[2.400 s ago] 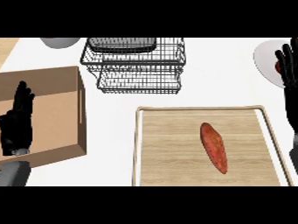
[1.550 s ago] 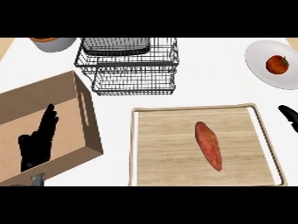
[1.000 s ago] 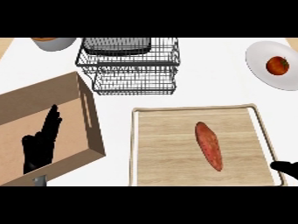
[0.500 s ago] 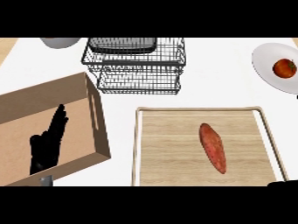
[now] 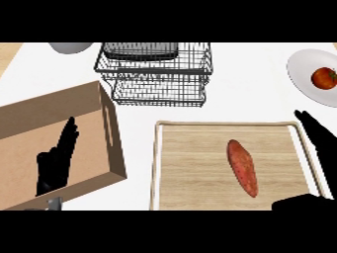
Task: Pick the sweet potato from the tray and place it in the tiered basket
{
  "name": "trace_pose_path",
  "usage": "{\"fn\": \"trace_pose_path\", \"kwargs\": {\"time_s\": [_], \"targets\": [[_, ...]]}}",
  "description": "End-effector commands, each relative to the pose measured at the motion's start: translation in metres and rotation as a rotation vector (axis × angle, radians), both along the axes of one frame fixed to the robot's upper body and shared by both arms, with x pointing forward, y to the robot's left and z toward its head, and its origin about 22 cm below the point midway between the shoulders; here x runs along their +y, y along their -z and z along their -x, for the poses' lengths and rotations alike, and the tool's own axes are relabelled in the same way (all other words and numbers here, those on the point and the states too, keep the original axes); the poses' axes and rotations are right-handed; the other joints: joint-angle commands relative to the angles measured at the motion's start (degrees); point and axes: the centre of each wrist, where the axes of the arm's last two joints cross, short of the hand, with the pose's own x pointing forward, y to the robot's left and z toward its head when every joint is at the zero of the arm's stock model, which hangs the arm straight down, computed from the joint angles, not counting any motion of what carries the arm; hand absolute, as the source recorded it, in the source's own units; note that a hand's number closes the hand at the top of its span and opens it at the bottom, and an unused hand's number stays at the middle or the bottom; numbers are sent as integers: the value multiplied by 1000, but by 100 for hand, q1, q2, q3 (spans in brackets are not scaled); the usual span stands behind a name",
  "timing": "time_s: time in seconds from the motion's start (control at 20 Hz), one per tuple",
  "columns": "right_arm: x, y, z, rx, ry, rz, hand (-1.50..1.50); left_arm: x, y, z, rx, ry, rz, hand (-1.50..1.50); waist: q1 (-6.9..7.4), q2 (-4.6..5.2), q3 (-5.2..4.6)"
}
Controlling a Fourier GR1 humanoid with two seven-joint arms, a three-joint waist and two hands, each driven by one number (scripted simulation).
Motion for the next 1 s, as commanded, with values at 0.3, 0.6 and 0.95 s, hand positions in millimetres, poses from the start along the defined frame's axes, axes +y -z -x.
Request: {"fn": "trace_pose_path", "kwargs": {"time_s": [0.3, 0.6, 0.95], "targets": [[34, 18, -25, 208, 103, 109, -150, 6, 5, 13, 71, 21, 33, 0, -17, 32, -52], [47, 24, -34, 231, 69, 108, -150, -17, 23, 14, 83, 3, 47, 0, -120, 33, -53], [61, 51, -38, 379, 79, 189, -150, -15, 16, 14, 69, -8, 32, 0, -131, 22, -57]]}}
